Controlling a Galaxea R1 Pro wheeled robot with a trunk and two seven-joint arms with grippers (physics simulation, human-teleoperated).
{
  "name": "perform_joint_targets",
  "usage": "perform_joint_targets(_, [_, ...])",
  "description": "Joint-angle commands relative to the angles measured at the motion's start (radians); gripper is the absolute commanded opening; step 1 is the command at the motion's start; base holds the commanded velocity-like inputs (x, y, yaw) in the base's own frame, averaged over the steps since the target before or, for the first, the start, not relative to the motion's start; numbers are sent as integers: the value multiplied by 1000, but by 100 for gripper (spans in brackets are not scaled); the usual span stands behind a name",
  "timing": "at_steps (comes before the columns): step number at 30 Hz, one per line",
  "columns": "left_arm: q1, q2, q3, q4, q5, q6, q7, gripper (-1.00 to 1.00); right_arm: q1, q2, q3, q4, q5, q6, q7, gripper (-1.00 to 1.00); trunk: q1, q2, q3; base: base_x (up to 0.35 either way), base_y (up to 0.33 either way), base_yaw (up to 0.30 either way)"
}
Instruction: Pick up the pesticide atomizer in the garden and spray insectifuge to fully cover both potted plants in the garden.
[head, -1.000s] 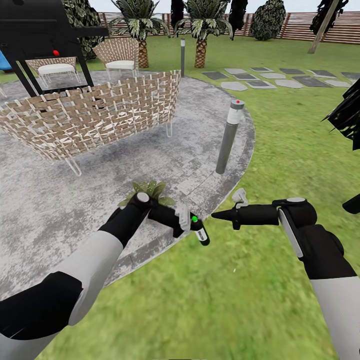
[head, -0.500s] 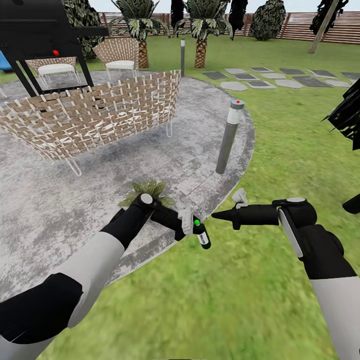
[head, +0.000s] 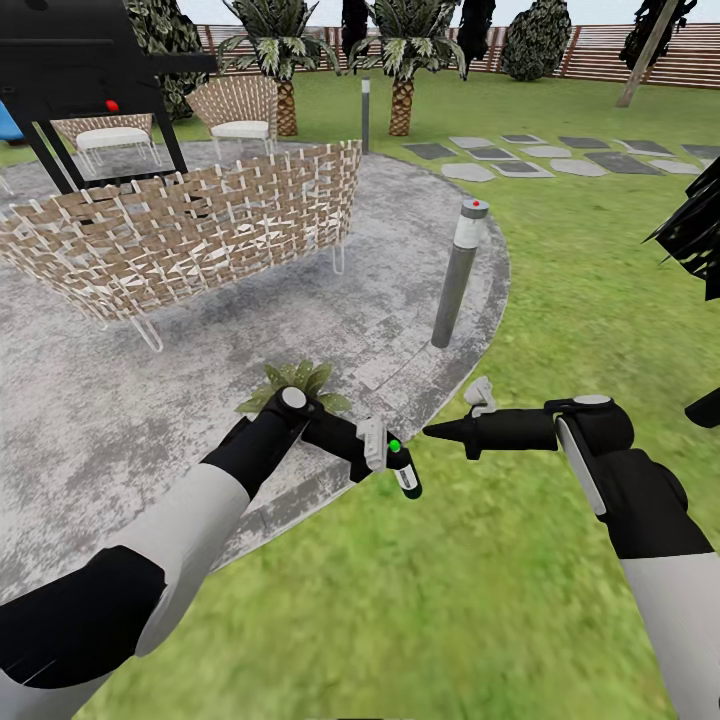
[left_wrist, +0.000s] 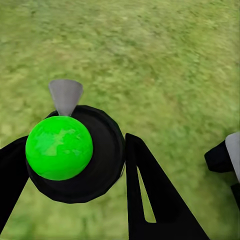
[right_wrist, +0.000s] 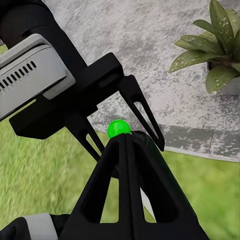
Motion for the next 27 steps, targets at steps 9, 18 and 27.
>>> perform_joint_targets(9, [0, -2, 0, -1, -2, 9, -5, -100, -1, -1, 1, 0, -7, 8, -2, -100, 0, 0, -1, 0, 0, 0])
perform_joint_targets(18, [0, -2, -3, -1, -2, 9, -5, -100, -1, -1, 2, 1, -7, 8, -2, -100, 0, 0, -1, 0, 0, 0])
perform_joint_targets(27, [0, -9, -4, -1, 0, 9, -5, -100, -1, -1, 2, 1, -7, 8, -3, -100, 0, 0, -1, 0, 0, 0])
